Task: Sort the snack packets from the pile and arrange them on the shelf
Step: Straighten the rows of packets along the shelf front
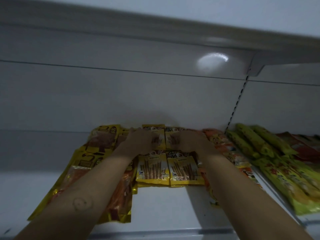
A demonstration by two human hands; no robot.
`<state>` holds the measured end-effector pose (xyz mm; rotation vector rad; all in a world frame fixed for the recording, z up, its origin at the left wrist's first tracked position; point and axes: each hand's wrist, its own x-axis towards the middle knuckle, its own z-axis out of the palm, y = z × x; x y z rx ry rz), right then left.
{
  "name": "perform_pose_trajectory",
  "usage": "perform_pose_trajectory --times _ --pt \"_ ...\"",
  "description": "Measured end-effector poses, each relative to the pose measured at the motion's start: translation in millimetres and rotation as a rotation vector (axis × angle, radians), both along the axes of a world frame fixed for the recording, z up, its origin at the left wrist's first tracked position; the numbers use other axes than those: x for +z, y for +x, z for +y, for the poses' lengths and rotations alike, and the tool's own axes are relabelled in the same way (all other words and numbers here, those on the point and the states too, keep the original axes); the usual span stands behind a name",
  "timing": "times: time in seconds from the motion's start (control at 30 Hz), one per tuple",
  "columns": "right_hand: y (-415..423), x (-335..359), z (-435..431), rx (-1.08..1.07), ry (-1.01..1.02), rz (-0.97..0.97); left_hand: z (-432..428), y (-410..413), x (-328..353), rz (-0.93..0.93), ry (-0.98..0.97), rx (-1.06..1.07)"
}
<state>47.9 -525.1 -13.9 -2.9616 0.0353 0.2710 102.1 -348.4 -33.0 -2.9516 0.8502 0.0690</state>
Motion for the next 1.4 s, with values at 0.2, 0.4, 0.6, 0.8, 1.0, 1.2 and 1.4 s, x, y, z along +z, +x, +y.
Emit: perform_pose_trajectory --times 0.2,0.4,0.6,0.8,1.0,1.2,1.4 --pt "-3.5 7.0 -3.3 -0.001 -0.030 0.028 4.9 3.3 5.4 0.031 -0.004 -0.104" --pt "3.6 1.1 -4.0 0.025 -0.082 -0.019 7.5 6.3 4.5 -0.014 0.013 -0.142" --pt "-3.5 2.5 -1.6 0.031 -0.094 -0.031 1.6 -1.7 3.1 -0.102 -0.003 -0.098" --pt "-49.9 26.8 -5.1 0.067 0.073 -0.170 15.4 -40.4 22.2 -0.079 -0.167 -0.134" --pt "-107.6 4.3 5.0 0.124 -0.070 -0.038 34.0 -104.4 19.1 0.030 0.033 -0.183" --pt "-109.2 -23.6 15.2 0.114 -0.150 -0.142 33.1 -114.2 1.1 -0.044 0.020 -0.178" --pt "-107.0 -23.1 21.7 0.080 -0.218 -0.226 27.7 -110.2 -11.0 -0.123 -0.036 -0.142"
